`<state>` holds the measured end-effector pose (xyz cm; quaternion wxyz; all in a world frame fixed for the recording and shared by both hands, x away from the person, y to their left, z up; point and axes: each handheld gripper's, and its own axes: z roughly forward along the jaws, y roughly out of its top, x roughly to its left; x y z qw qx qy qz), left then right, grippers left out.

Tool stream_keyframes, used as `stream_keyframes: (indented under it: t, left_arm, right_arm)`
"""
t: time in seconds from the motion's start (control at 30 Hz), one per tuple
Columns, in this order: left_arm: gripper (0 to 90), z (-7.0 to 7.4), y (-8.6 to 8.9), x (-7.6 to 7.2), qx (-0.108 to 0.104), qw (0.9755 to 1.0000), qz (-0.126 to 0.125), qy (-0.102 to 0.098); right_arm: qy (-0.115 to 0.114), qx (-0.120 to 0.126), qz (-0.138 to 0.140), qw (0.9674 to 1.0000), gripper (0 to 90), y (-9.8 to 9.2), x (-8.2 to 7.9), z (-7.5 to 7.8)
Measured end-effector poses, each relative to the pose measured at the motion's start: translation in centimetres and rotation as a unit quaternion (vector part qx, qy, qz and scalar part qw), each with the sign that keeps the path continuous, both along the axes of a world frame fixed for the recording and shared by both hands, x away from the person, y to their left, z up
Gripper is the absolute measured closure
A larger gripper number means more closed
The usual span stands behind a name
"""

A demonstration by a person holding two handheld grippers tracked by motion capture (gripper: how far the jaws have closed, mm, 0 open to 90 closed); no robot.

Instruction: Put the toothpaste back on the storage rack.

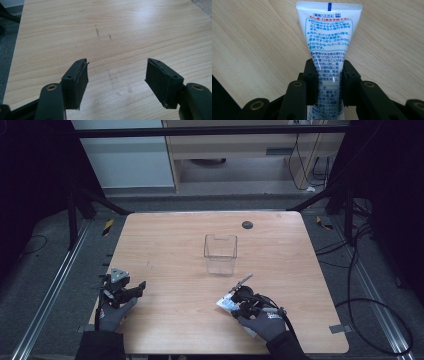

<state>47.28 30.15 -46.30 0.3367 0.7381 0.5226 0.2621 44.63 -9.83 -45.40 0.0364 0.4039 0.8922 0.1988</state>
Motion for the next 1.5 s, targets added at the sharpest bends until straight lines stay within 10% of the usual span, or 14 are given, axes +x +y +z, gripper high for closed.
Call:
stream_keyframes:
  t: [0.33, 0.7, 1.17, 1.5]
  left_arm:
    - [33.1, 0.0, -0.1, 0.0, 0.002, 1.0000, 0.000, -0.001]
    - [33.1, -0.1, -0.2, 0.0, 0.003, 1.0000, 0.000, 0.001]
    - [33.2, -0.1, -0.1, 0.0, 0.000, 1.0000, 0.005, -0.003]
    - [33.2, -0.1, 0.0, -0.1, -0.001, 0.9999, 0.009, -0.005]
  right_arm:
    - [-0.063, 0.105, -0.013, 0.9924, 72.4, -2.5, -0.4, 4.1]
    - [-0.158, 0.201, -0.055, 0.9651, 72.7, -4.5, 0.4, 6.7]
    - [-0.272, 0.279, -0.110, 0.9145, 72.7, -4.1, 3.3, 9.9]
    - [-0.303, 0.287, -0.133, 0.8990, 72.6, -3.3, 6.4, 10.7]
